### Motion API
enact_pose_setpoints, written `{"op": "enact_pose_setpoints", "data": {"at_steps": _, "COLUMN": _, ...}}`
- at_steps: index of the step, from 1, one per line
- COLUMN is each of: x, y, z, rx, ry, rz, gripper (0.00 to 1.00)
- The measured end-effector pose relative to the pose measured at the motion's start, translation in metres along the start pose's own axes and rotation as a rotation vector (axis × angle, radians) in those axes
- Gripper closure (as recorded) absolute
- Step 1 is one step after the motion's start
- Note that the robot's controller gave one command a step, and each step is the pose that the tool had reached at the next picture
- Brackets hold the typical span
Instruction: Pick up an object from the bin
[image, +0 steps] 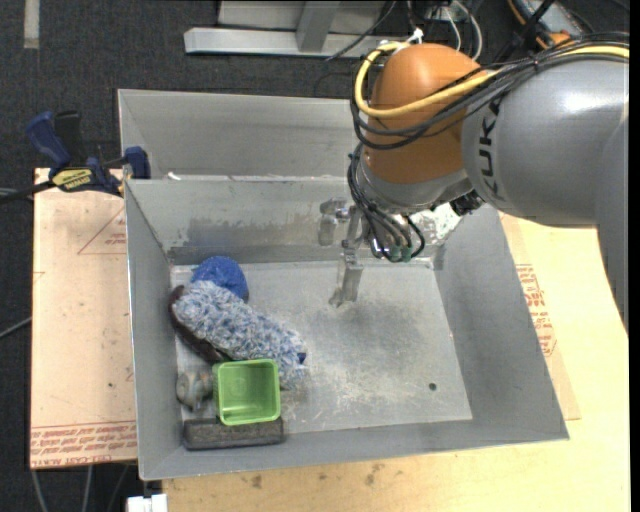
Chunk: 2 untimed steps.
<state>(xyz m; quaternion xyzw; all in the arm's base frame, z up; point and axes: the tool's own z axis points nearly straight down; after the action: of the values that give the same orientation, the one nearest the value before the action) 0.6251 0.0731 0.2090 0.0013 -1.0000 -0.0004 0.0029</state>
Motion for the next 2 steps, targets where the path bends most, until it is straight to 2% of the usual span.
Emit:
{"op": "enact_pose_setpoints", "data": {"at_steps": 1, "x": -0.001, "y": 0.000, "z": -0.005, "rx": 0.000, "ry": -0.007, "rz": 0.001, "gripper": 0.00}}
{"op": "enact_pose_setpoints", "data": {"at_steps": 2, "x": 0.007, "y": 0.017, "z": 0.012, "rx": 0.002, "ry": -0.013, "rz": -0.056, "gripper": 0.00}}
